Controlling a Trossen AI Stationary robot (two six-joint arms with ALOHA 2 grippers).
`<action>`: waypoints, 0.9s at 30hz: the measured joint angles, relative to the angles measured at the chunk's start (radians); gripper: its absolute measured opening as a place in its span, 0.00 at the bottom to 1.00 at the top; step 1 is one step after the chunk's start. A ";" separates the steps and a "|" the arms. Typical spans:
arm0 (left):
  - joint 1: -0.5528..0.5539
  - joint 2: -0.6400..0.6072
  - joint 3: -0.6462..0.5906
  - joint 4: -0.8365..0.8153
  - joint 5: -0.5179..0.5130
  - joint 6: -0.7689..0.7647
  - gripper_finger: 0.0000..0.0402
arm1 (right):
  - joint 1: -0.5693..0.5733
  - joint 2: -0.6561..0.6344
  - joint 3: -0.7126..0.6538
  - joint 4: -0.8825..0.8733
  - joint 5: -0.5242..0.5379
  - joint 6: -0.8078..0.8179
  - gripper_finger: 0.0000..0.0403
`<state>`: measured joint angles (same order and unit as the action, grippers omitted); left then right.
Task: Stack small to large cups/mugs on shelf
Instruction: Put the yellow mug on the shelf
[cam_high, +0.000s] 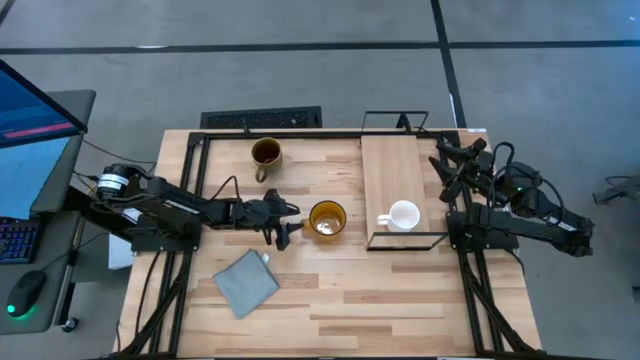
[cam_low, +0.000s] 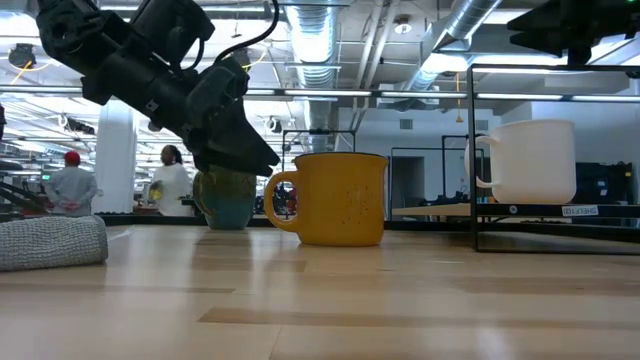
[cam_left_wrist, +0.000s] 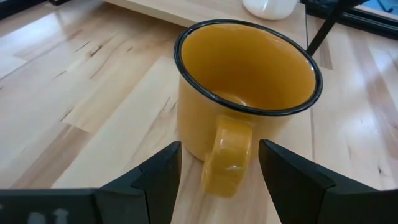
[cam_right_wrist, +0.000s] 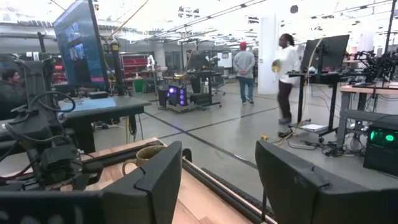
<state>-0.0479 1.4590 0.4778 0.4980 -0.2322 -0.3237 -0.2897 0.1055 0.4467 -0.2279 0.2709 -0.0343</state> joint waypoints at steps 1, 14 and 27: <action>0.000 0.000 0.000 0.000 0.000 0.000 0.51 | 0.000 0.000 0.000 0.000 0.000 0.000 0.56; -0.010 0.000 0.000 0.011 0.048 0.068 0.51 | 0.000 0.000 0.000 0.000 0.000 0.000 0.56; -0.010 0.000 0.000 -0.015 0.041 0.045 0.51 | 0.000 0.000 0.000 0.000 0.000 0.001 0.56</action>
<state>-0.0578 1.4590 0.4778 0.4828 -0.1914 -0.2783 -0.2897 0.1055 0.4469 -0.2279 0.2710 -0.0338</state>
